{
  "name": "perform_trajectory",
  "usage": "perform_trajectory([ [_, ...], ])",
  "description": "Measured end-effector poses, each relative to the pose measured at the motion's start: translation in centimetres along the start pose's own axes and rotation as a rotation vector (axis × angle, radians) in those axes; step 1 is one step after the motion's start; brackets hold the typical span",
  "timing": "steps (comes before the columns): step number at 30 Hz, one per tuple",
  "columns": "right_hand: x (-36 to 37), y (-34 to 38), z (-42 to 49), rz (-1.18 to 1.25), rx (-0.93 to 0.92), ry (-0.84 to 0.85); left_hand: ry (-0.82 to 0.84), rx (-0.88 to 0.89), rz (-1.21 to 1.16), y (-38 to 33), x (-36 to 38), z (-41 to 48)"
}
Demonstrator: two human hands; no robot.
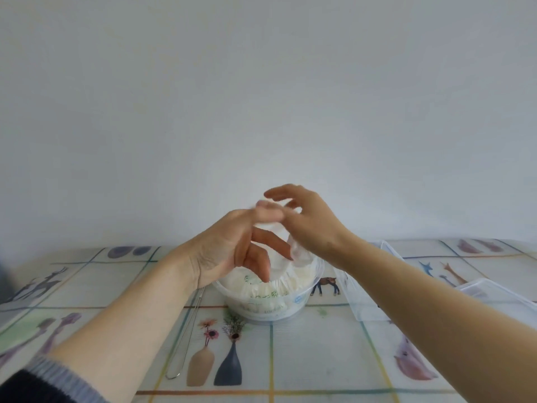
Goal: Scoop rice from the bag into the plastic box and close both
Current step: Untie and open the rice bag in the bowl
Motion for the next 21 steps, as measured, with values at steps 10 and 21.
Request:
perform_trajectory([
  [10,-0.6,-3.9,-0.8,-0.109,0.247,0.121,-0.483,-0.345,0.626,6.4,-2.8,-1.0],
  [21,-6.7,-7.8,-0.9,-0.778,0.105,-0.157,-0.864,-0.202,-0.307,5.5,-6.8,-2.6],
])
Point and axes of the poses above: each hand's wrist, its own z-axis towards the middle knuckle, its own x-axis out of the palm, y = z × x, the point moved 6 cm from there along z, towards the middle knuckle, and after that the axes turned 8 degrees about x, right-handed, at the moved point
